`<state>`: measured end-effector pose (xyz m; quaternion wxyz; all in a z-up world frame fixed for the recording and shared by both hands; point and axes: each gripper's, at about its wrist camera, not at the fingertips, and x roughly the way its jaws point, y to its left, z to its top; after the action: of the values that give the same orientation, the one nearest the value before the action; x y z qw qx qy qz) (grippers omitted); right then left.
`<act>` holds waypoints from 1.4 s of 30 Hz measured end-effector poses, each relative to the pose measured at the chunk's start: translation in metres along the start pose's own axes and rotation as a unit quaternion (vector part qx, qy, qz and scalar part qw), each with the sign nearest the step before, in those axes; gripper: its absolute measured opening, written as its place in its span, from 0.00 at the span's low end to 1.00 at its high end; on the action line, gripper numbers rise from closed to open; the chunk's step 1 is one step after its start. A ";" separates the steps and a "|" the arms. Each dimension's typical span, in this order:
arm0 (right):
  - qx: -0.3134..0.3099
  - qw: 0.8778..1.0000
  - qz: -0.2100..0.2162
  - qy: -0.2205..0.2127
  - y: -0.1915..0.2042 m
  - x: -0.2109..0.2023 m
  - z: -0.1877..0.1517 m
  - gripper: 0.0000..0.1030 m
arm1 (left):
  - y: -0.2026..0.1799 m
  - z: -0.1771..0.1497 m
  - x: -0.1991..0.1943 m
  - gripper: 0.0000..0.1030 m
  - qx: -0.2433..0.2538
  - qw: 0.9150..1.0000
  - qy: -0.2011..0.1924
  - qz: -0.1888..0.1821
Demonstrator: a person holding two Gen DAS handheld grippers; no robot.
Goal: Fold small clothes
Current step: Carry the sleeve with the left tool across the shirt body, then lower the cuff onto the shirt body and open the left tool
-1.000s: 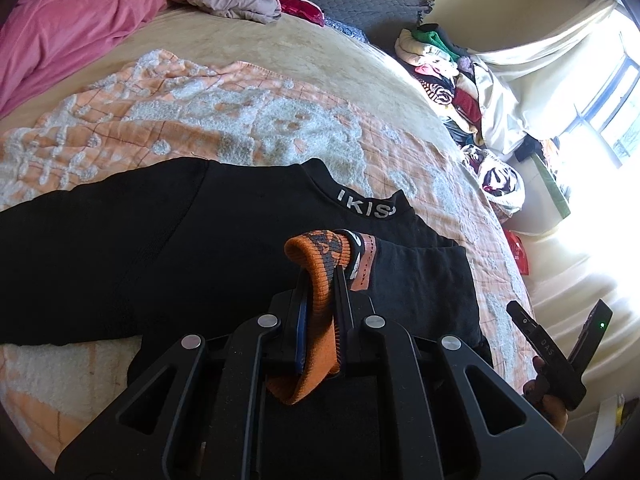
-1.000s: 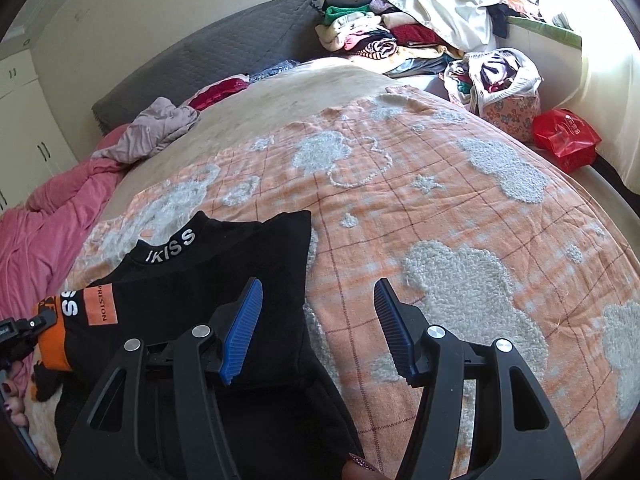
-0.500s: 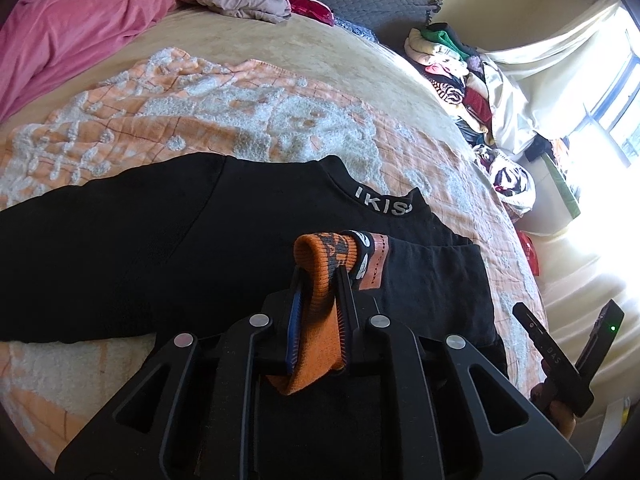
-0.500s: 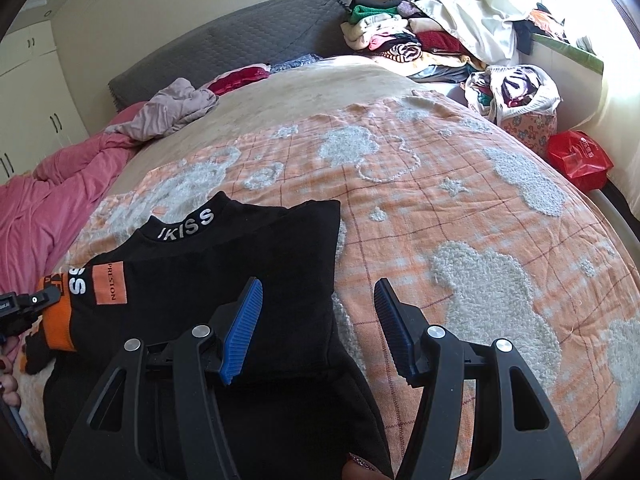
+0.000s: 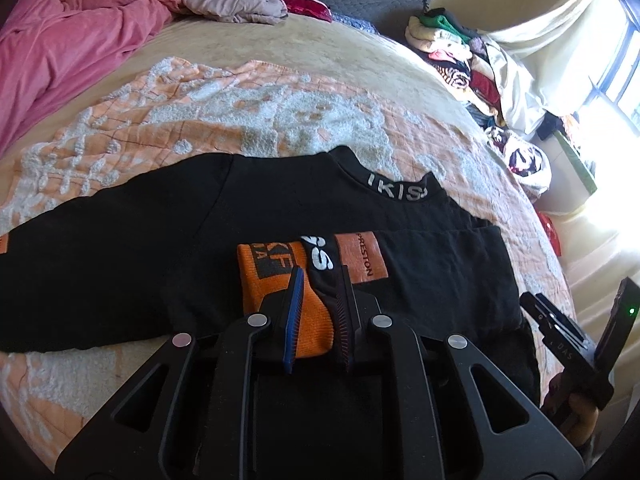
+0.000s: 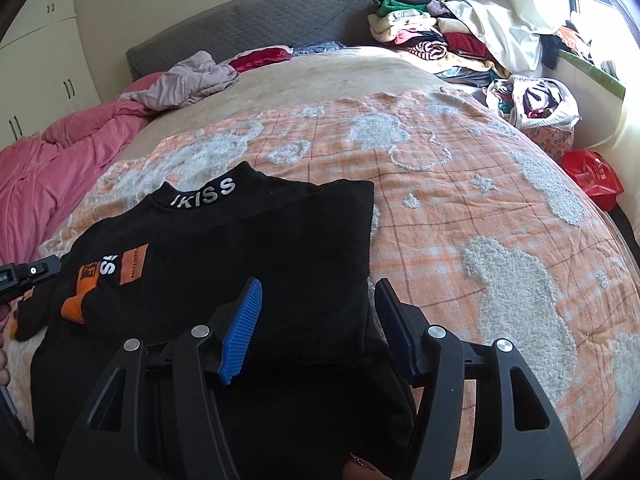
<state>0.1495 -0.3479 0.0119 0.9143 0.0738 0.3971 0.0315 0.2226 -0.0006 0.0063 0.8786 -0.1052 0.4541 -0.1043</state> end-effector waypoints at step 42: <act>-0.027 0.997 0.058 0.032 0.030 -0.012 -0.015 0.74 | -0.004 -0.031 0.005 0.51 0.036 0.999 0.034 0.021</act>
<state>0.1301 -0.3180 0.0149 0.8995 0.0712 0.4201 0.0968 0.2004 -0.0083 -0.0142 0.8678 -0.0608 0.4818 -0.1055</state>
